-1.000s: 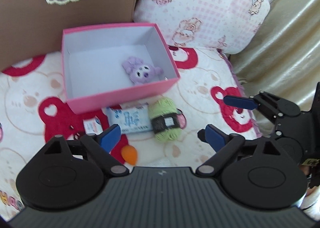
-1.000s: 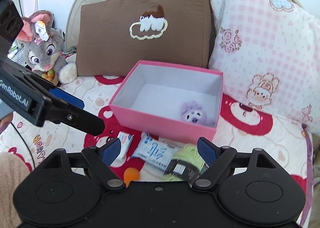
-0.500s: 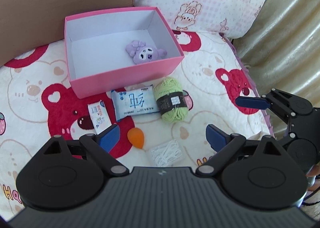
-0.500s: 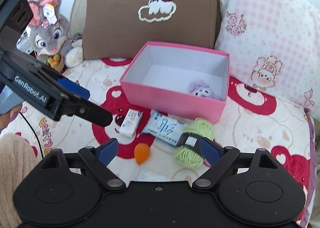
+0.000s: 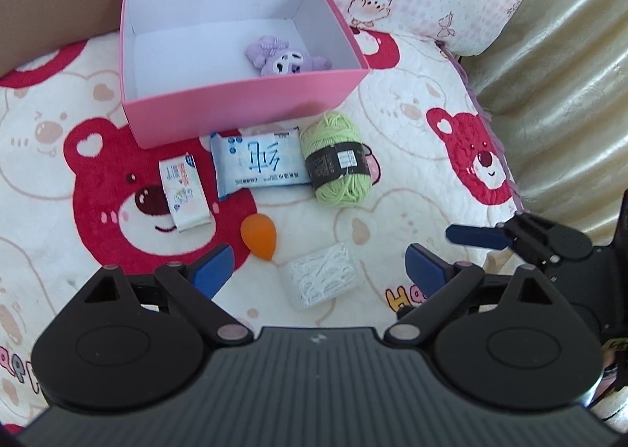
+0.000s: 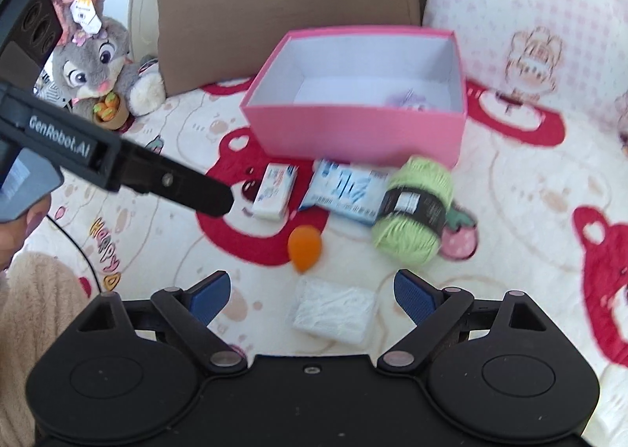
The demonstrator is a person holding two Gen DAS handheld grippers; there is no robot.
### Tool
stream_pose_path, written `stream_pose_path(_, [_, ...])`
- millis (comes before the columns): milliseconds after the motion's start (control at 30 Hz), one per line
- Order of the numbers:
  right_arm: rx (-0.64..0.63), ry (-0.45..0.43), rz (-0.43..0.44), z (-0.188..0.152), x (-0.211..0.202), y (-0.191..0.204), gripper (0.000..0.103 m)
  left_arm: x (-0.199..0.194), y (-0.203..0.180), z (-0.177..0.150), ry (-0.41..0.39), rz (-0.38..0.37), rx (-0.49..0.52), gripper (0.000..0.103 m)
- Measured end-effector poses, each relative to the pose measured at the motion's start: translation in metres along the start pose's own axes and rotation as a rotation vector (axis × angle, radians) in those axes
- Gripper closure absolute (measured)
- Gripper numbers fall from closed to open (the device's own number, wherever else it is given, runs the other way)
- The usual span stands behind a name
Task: Organize objects
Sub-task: 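Withdraw the left tool from the box toward the clear floss box, then lower the open left gripper around the clear plastic floss-pick box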
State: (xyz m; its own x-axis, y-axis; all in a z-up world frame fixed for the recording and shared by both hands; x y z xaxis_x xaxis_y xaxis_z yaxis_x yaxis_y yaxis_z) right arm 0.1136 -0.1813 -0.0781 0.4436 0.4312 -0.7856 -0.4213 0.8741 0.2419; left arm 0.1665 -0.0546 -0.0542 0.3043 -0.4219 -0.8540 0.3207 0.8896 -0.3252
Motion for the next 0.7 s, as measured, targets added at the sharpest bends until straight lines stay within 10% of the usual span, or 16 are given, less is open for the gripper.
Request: stream_pose_path(700, [-0.054,0.139,-0.038,-0.053,0.066,0.006,0.01,0.076,0.01,-0.051,0.079,0.053,-0.022,0.01])
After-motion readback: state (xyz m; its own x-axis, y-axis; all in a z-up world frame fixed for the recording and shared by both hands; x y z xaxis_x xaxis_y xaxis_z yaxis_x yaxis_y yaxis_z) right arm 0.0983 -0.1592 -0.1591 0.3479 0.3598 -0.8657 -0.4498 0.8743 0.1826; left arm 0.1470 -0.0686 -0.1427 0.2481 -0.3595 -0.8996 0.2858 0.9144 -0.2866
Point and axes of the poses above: each gripper's, at about its wrist camera, not at the fingertips, and x roughly the way its jaws point, y to its left, z to its top, the point moved 8 cm from there along x, roughly the way its jaws point, and after that the axes turned 3 degrees about z, right-handed, at the moved point
